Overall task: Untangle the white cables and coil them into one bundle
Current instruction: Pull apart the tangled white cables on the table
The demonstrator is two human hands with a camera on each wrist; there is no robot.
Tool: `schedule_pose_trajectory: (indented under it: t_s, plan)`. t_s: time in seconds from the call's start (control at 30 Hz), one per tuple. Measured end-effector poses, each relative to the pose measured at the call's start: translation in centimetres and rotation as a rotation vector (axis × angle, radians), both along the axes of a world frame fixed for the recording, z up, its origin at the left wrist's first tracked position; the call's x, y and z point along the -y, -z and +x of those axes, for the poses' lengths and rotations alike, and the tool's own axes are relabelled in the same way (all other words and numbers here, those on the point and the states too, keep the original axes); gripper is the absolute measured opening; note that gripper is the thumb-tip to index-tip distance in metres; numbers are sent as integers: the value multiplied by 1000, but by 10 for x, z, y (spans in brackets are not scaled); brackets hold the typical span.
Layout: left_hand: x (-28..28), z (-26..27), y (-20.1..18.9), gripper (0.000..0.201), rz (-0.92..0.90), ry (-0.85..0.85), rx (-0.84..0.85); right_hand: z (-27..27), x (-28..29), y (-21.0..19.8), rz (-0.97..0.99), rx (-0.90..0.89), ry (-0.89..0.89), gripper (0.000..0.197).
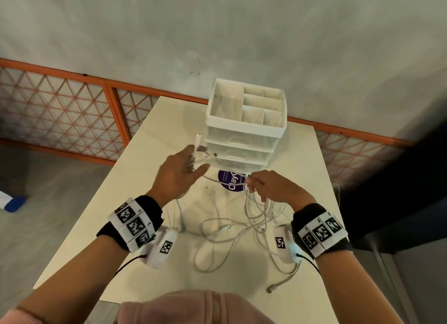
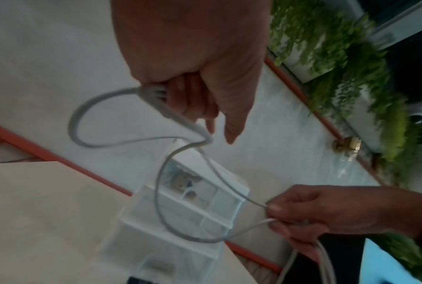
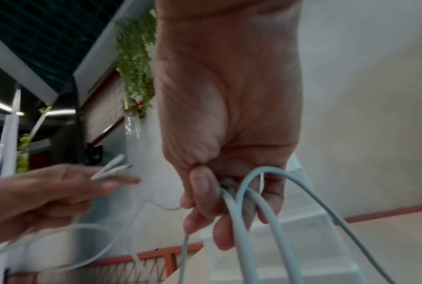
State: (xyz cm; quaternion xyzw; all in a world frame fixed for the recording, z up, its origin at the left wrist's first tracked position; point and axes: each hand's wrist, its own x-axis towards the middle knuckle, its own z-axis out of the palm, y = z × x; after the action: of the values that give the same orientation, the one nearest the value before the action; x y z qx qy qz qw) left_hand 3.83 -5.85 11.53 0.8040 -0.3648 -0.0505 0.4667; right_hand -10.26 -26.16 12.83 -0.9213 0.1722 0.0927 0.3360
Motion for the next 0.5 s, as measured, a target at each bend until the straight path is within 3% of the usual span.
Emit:
schedule_pose_trajectory:
  t_s: [0.1,0.2,0.23,0.37,0.5]
  plan:
    - [18,-20,-13,38,20,339,-78,10,-16,-9,50,11,-83,33]
    - [29,-23,-3,12,189,490,-111,12,-20,-20,163,54,-128,35]
    - [30,-21,2,8,198,487,-132,10,-18,-23,195,69,-134,35]
    - [30,-14,2,28,224,423,-57,2,-5,-16,207,123,-145,31]
    - [29,3,-15,29,19,178,13,-3,12,15,-22,200,-14,34]
